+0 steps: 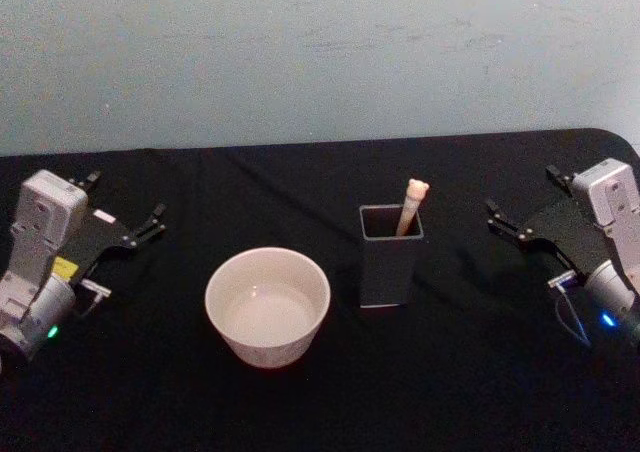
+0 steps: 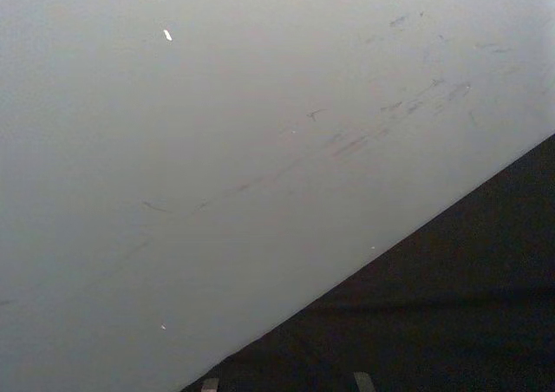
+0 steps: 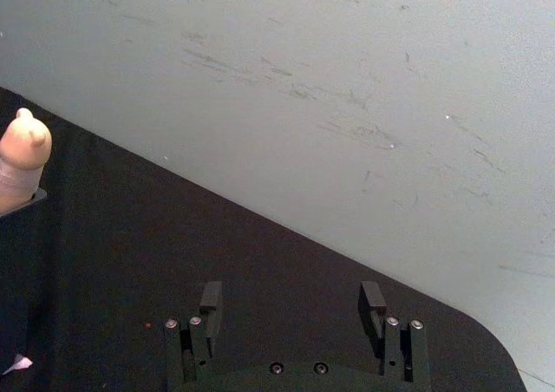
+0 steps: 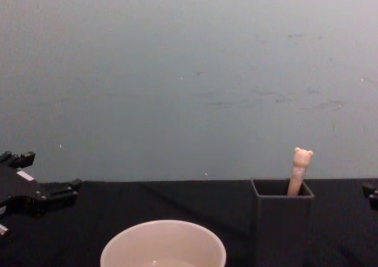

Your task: Pick up the stirring spoon with one hand, stir inside the cup, then place it back in its original position.

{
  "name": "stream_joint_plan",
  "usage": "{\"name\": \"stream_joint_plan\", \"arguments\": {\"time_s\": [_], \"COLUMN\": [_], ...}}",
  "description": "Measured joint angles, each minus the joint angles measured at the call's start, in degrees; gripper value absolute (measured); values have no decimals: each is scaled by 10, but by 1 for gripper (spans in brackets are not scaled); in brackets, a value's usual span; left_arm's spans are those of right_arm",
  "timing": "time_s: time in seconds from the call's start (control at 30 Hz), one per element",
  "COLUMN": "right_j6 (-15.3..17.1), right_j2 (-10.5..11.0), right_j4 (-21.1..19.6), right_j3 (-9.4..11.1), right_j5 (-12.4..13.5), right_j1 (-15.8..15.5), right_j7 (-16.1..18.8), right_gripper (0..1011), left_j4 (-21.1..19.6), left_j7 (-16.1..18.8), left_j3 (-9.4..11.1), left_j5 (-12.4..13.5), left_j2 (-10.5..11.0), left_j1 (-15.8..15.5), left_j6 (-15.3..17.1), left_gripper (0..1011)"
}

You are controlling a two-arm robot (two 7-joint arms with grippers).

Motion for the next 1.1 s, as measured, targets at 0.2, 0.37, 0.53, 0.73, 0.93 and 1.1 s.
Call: {"name": "stream_joint_plan", "arguments": {"time_s": [0.2, 0.37, 0.53, 0.73, 0.93, 1.1], "right_j6": [0, 0, 0, 0, 0, 0], "right_j2": [0, 0, 0, 0, 0, 0], "right_j4": [0, 0, 0, 0, 0, 0], "right_j3": [0, 0, 0, 0, 0, 0], "right_j5": [0, 0, 0, 0, 0, 0], "right_j1": [0, 0, 0, 0, 0, 0], "right_j7": [0, 0, 0, 0, 0, 0], "right_gripper": [1002, 1002, 1002, 1002, 1002, 1000], "left_j4": [0, 0, 0, 0, 0, 0], "left_j7": [0, 0, 0, 0, 0, 0], "left_j3": [0, 0, 0, 0, 0, 0], "left_j5": [0, 0, 0, 0, 0, 0], "left_j2": [0, 0, 0, 0, 0, 0], "left_j1": [0, 0, 0, 0, 0, 0], "left_j6": [0, 0, 0, 0, 0, 0], "left_gripper": [1001, 1001, 1001, 1001, 1001, 1001]}}
